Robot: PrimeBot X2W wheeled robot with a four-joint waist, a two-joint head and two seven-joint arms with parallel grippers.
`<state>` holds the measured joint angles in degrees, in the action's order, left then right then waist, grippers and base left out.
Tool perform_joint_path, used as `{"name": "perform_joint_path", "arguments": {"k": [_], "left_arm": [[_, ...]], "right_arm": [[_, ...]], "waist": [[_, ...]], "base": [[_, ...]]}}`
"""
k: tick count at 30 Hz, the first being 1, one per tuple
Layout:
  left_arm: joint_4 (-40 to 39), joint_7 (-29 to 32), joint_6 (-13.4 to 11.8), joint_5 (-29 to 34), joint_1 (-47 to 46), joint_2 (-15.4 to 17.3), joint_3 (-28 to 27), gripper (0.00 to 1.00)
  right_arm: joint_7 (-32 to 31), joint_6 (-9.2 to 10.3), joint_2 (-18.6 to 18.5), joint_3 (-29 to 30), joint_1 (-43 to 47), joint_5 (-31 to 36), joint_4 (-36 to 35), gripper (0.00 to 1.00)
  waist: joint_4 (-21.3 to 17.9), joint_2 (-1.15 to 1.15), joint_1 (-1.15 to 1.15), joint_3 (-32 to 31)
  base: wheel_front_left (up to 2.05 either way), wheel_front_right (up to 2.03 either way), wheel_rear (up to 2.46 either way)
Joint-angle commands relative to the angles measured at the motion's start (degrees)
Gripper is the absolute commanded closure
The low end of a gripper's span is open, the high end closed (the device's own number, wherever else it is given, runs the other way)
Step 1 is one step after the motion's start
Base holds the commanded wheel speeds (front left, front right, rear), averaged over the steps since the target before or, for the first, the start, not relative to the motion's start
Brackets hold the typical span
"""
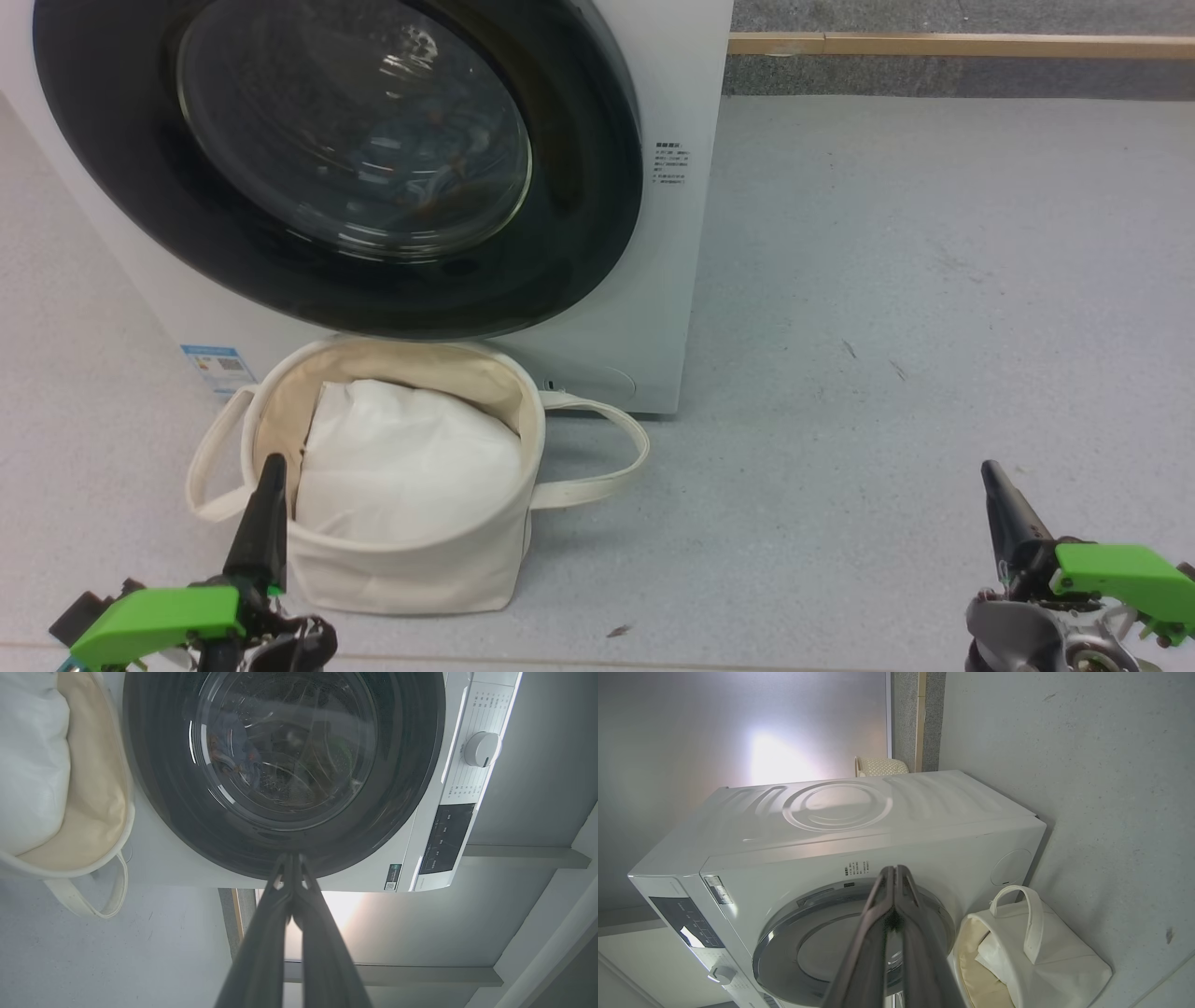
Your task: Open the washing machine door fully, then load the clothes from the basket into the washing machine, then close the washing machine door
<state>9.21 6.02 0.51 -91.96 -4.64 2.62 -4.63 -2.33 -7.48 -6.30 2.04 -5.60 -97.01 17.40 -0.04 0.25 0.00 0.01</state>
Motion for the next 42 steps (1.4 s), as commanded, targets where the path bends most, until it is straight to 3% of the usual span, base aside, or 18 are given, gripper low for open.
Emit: {"name": "perform_joint_path", "arguments": {"k": [1,42], "left_arm": [[-2.38,0.38,0.01,-0.16,-1.16,0.26,-2.07,1.00],[-2.43,0.38,0.01,-0.16,-1.14,0.26,-2.06,1.00]], "right_arm": [[0.46,-0.01,-1.27,-1.43,-2.20,-0.47,-2.36,1.00],[5.20,-0.01,-5.80,-7.36,-1.99,-5.75,-3.53,1.00]], "waist": [[0.00,0.00,0.00,0.00],[0.01,0.00,0.00,0.03]], "base": [[0.00,0.00,0.00],[0.00,0.00,0.00]]}}
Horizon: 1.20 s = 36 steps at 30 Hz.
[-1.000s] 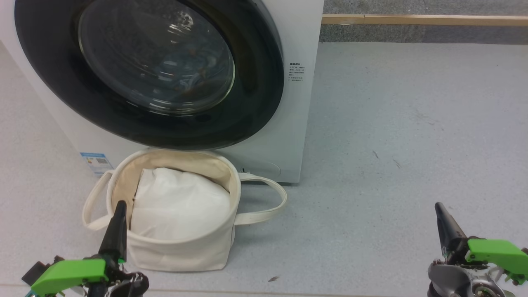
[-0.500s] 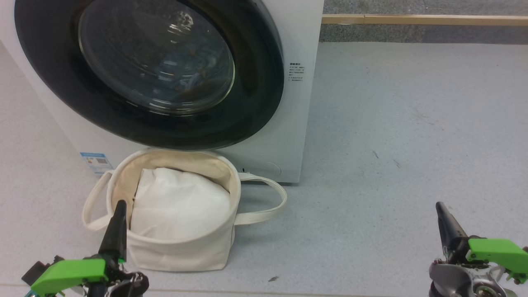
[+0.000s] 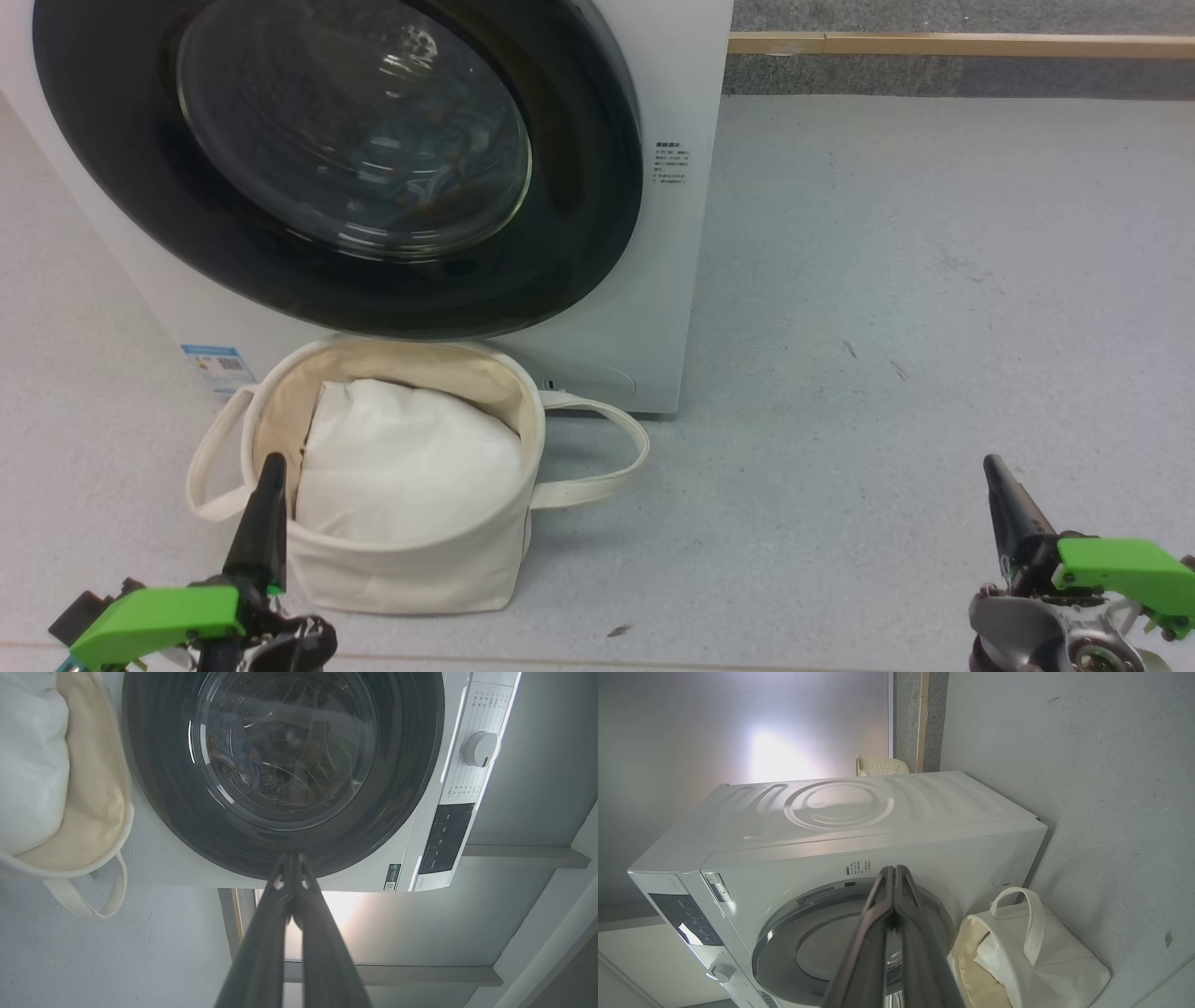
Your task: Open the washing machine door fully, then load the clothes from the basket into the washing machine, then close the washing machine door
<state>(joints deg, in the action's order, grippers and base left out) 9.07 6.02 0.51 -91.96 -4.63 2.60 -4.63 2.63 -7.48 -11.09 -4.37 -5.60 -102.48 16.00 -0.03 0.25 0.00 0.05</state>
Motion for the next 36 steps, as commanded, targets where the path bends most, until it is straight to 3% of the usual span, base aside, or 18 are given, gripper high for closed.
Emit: {"name": "perform_joint_path", "arguments": {"k": [1,36], "left_arm": [[-2.29,0.38,0.00,-0.16,-1.15,0.28,-2.06,1.00],[-2.38,0.38,-0.01,-0.17,-1.13,0.28,-2.05,1.00]], "right_arm": [[0.37,-0.01,-1.14,-1.13,-1.99,-0.43,-2.18,1.00],[5.56,-0.01,-6.07,-7.37,-2.11,-5.96,-4.12,1.00]], "waist": [[0.00,0.00,0.00,0.00],[0.01,0.00,0.00,0.05]], "base": [[0.00,0.00,0.00],[0.00,0.00,0.00]]}}
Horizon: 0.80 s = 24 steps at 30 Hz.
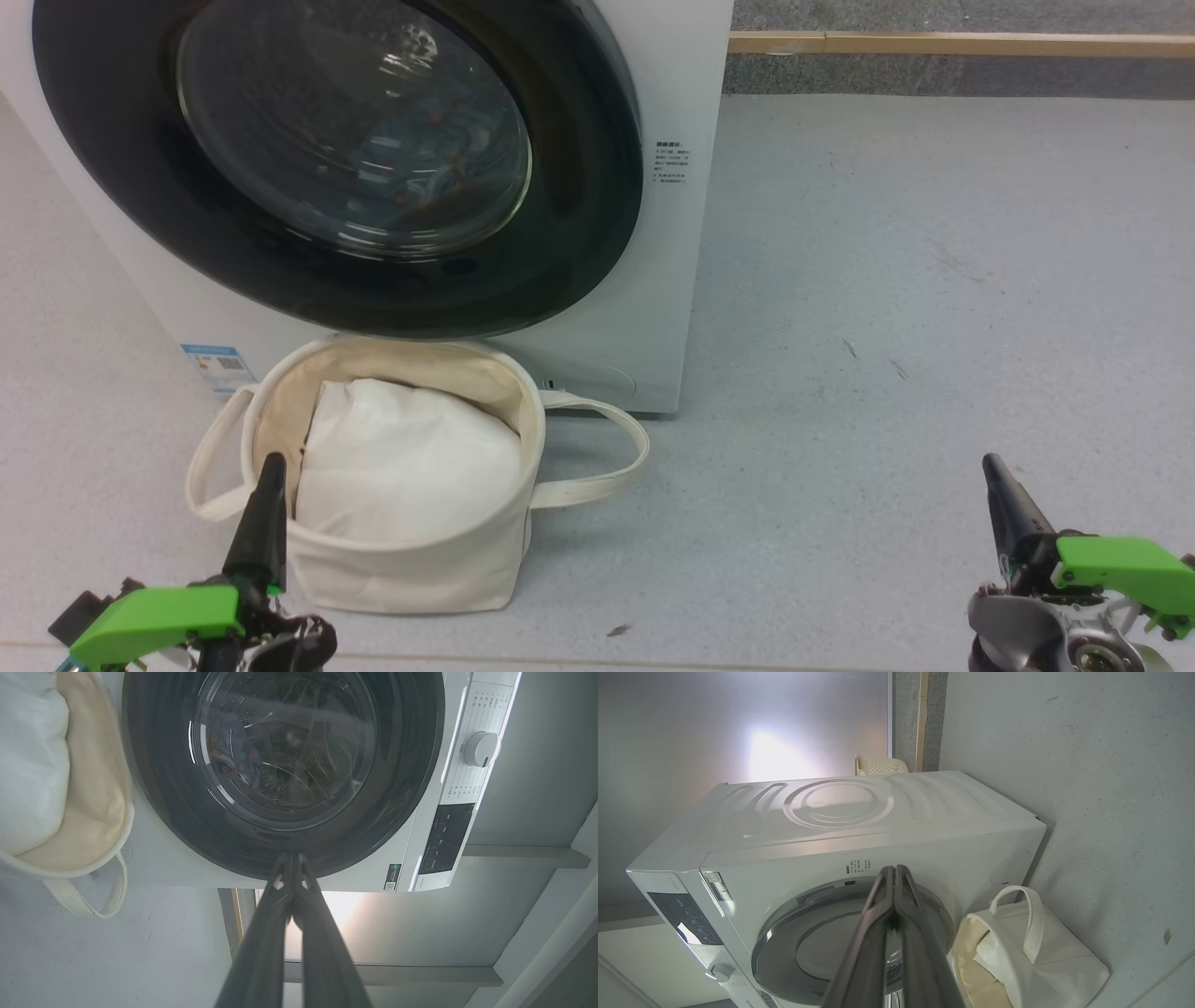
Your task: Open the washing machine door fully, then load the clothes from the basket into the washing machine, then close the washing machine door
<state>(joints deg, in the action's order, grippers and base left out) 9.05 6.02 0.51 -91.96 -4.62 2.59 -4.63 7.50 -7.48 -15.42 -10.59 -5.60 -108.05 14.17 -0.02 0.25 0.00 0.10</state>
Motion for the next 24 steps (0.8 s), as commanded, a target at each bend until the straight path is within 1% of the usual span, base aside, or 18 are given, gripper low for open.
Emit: {"name": "perform_joint_path", "arguments": {"k": [1,24], "left_arm": [[-2.36,0.38,-0.01,-0.17,-1.13,0.29,-2.05,1.00],[-2.45,0.37,-0.02,-0.18,-1.10,0.29,-2.04,1.00]], "right_arm": [[0.69,-0.01,-1.74,-1.16,-2.11,-0.39,-2.28,1.00],[3.98,-0.01,-4.92,-5.04,-2.40,-3.80,-3.84,1.00]], "waist": [[0.00,0.00,0.00,0.00],[0.01,0.00,0.00,0.05]], "base": [[0.00,0.00,0.00],[0.00,0.00,0.00]]}}
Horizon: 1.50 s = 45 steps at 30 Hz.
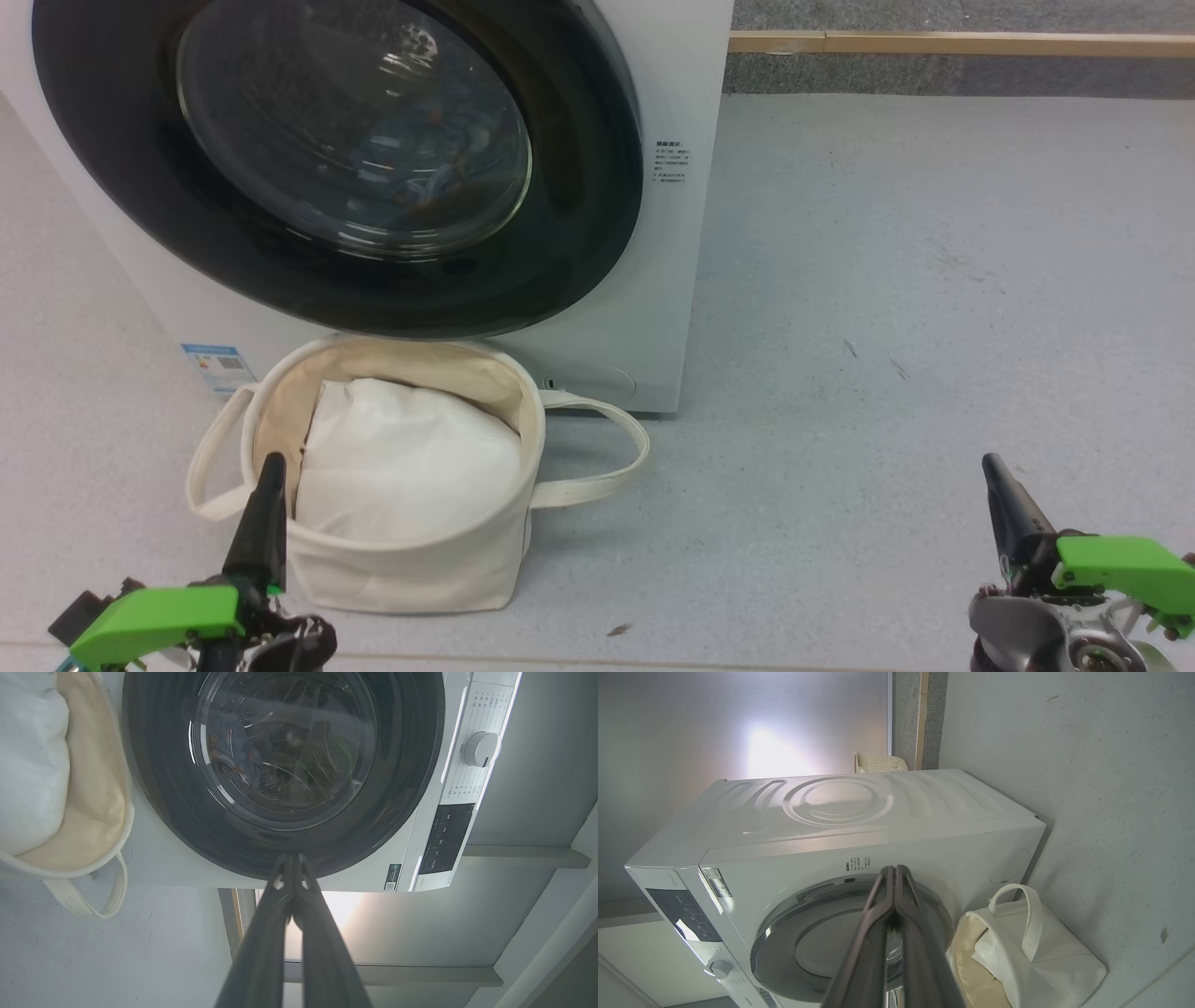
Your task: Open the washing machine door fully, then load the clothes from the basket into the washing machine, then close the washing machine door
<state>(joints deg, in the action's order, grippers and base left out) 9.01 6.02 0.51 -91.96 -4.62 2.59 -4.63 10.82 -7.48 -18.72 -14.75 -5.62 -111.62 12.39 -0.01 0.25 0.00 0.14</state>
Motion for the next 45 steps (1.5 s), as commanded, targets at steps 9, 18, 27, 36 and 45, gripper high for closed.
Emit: {"name": "perform_joint_path", "arguments": {"k": [9,18,27,36,45], "left_arm": [[-2.44,0.37,-0.03,-0.18,-1.09,0.29,-2.04,1.00],[-2.47,0.37,-0.03,-0.18,-1.08,0.29,-2.04,1.00],[-2.49,0.37,-0.03,-0.19,-1.07,0.29,-2.04,1.00],[-2.51,0.37,-0.04,-0.19,-1.07,0.29,-2.03,1.00],[-2.52,0.37,-0.04,-0.19,-1.06,0.29,-2.03,1.00]], "right_arm": [[1.59,-0.01,-2.54,-1.98,-2.49,-1.20,-2.55,1.00],[2.33,-0.01,-3.29,-2.86,-2.60,-1.98,-2.96,1.00],[2.85,-0.01,-3.81,-3.47,-2.68,-2.52,-3.25,1.00],[3.28,-0.01,-4.26,-4.00,-2.75,-2.98,-3.50,1.00],[3.59,-0.01,-4.58,-4.38,-2.81,-3.32,-3.68,1.00]], "waist": [[0.00,0.00,0.00,0.01],[0.00,0.00,0.00,0.03],[0.00,0.00,0.00,0.03],[0.00,0.00,0.00,0.04],[0.00,0.00,0.00,0.05]], "base": [[0.00,0.00,0.00],[0.00,0.00,0.00],[0.00,0.00,0.00],[0.00,0.00,0.00],[0.00,0.00,0.00]]}}
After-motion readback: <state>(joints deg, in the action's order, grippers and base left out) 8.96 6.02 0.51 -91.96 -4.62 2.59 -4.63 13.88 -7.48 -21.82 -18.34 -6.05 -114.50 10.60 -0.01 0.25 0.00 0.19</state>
